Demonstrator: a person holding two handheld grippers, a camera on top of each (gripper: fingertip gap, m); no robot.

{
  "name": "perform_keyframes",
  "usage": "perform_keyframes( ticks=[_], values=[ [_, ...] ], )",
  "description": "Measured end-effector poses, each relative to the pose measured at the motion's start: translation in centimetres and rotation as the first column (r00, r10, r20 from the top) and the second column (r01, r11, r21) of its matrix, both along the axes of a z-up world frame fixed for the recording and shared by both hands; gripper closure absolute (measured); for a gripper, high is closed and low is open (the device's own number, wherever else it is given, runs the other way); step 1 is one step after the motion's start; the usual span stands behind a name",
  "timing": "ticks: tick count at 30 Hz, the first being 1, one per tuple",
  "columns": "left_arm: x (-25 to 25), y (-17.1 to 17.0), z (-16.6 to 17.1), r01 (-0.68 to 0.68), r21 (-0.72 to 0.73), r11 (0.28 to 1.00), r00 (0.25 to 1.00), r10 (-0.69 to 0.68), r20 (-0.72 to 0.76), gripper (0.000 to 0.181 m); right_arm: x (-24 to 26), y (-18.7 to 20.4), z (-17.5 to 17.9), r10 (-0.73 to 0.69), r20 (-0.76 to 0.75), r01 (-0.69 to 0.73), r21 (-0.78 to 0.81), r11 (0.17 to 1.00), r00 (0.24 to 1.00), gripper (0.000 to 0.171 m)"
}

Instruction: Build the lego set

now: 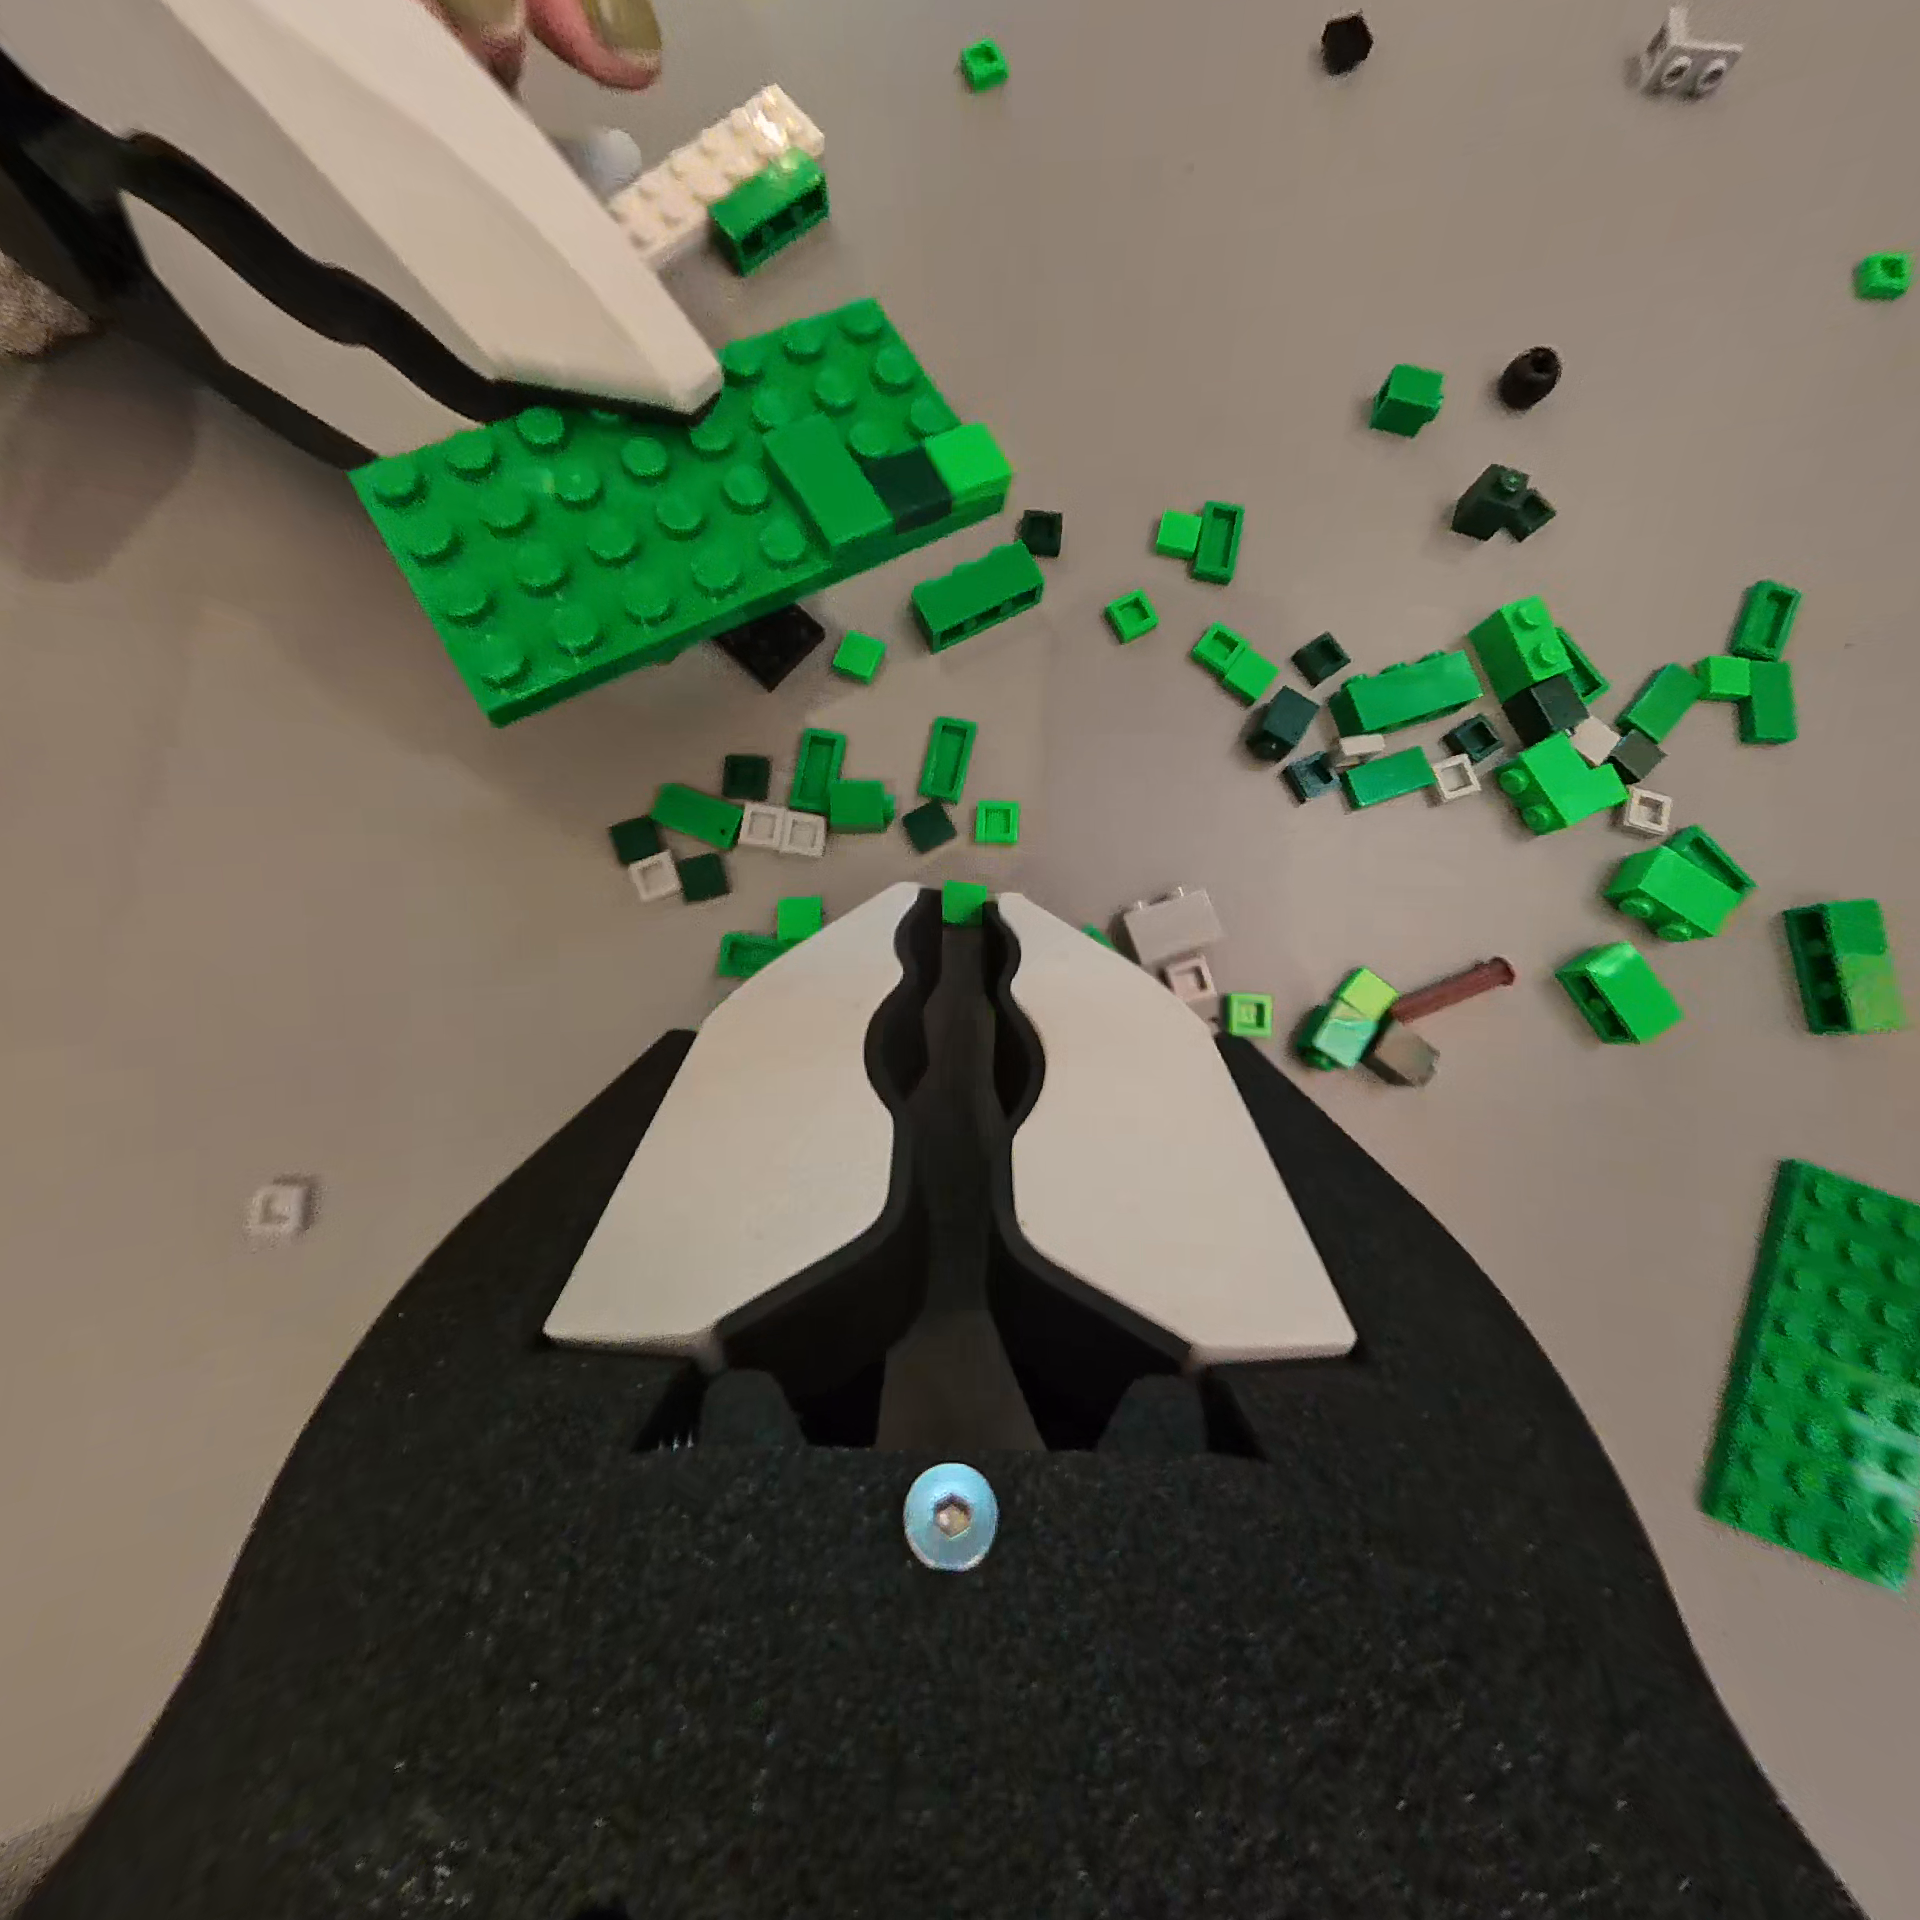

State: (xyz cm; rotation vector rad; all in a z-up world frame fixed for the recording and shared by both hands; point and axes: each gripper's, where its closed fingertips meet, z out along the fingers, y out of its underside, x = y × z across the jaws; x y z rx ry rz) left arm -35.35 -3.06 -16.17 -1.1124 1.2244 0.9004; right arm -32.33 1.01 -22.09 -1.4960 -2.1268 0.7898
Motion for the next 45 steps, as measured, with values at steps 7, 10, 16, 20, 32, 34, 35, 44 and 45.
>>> perform_keyframes(
  ticks=[7,10,16,20,32,34,35,44,45],
  values=[
    [3.7,-1.4,1.0,0.112,0.066,0.992,0.992,-0.108,-0.064,0.177,3.3,-2.2,7.8,0.137,-0.165,-0.153,-0.089,0.984,0.977,0.165],
    [5.0,-1.8,0.7,0.156,0.05,0.986,0.986,-0.152,-0.071,0.177,4.3,-4.2,8.5,0.227,-0.146,-0.236,-0.049,0.971,0.963,0.165],
    [5.5,-2.0,0.9,0.183,0.044,0.982,0.982,-0.181,-0.049,0.177,4.4,-6.0,7.6,0.298,-0.046,-0.295,0.07,0.953,0.953,0.165],
    [5.9,-2.1,0.9,0.201,0.043,0.979,0.979,-0.198,-0.057,0.177,4.4,-6.0,7.6,0.302,-0.033,-0.297,0.105,0.949,0.953,0.165],
    [6.6,-2.2,1.1,0.226,0.047,0.973,0.972,-0.223,-0.068,0.177,4.8,-6.3,6.8,0.336,0.011,-0.335,0.121,0.934,0.942,0.164],
    [6.6,-2.1,1.1,0.227,0.046,0.973,0.972,-0.224,-0.07,0.177,4.8,-6.3,6.7,0.338,0.013,-0.337,0.121,0.934,0.941,0.164],
    [6.7,-2.1,1.1,0.228,0.045,0.973,0.972,-0.224,-0.07,0.177,4.8,-6.3,6.7,0.339,0.014,-0.338,0.12,0.934,0.941,0.164],
    [6.7,-2.0,1.1,0.228,0.045,0.973,0.972,-0.224,-0.07,0.177,4.8,-6.3,6.6,0.348,0.007,-0.345,0.132,0.929,0.938,0.164],
    [6.7,-2.0,1.1,0.228,0.045,0.973,0.972,-0.225,-0.072,0.177,4.8,-6.2,6.6,0.348,0.006,-0.346,0.134,0.929,0.937,0.164]
  ],
)
